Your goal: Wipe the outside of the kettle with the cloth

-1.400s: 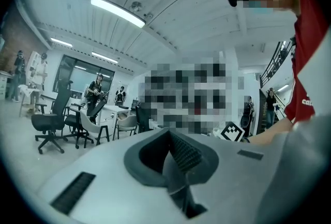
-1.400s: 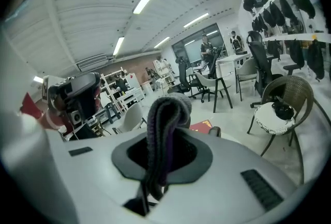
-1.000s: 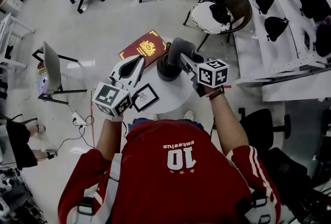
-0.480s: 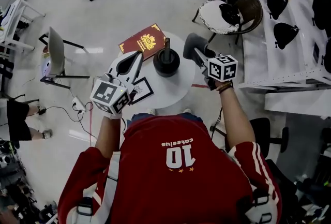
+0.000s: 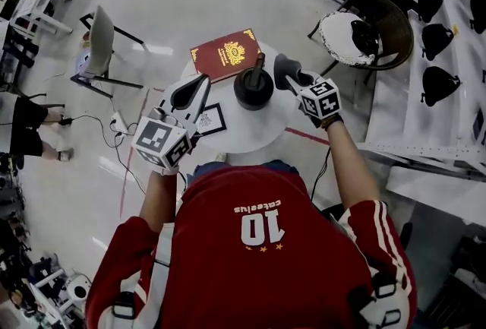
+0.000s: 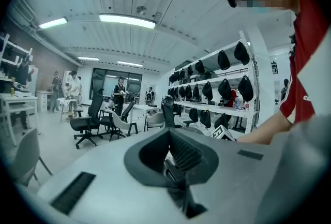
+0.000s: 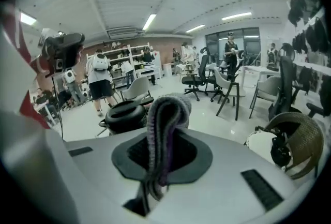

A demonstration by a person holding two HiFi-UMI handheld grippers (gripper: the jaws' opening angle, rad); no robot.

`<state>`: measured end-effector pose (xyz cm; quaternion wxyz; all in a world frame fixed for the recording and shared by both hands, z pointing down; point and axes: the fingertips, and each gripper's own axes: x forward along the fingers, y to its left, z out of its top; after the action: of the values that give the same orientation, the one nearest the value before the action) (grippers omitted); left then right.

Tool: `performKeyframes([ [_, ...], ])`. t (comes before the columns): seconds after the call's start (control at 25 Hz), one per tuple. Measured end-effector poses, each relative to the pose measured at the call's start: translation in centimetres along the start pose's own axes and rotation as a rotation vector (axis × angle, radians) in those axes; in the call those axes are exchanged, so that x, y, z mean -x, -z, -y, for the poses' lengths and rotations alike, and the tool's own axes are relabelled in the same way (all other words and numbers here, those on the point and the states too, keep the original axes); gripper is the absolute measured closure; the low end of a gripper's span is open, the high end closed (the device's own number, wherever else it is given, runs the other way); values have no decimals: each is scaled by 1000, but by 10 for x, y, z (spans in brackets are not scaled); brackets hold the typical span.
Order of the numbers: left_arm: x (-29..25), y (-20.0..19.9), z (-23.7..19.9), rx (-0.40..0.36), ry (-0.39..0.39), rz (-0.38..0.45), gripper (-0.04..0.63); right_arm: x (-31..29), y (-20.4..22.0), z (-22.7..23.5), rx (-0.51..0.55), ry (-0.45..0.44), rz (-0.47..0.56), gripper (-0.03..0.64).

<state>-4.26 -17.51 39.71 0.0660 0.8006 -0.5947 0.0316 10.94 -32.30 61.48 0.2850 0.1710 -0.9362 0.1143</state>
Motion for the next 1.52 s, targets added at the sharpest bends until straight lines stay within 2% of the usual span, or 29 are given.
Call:
performKeyframes([
  [0.36,20,14,0,10,-123,2,588,-36,28,-6,279,-142,-117,565],
  [0.72,17,20,5,18,-148,-6,588,-54,24,-19,372,-244,-118,565],
  [0.92,19,18,5,10,-152,3,588,-51,31,-20,360,-263,-130,565],
  [1.16,21,19,6,25,-139,5,589,-43,39,-22,312,-240,-132,565],
  [1.52,14,14,14,29,-50,3,588,-24,50,-33,166,-164,-101,565],
])
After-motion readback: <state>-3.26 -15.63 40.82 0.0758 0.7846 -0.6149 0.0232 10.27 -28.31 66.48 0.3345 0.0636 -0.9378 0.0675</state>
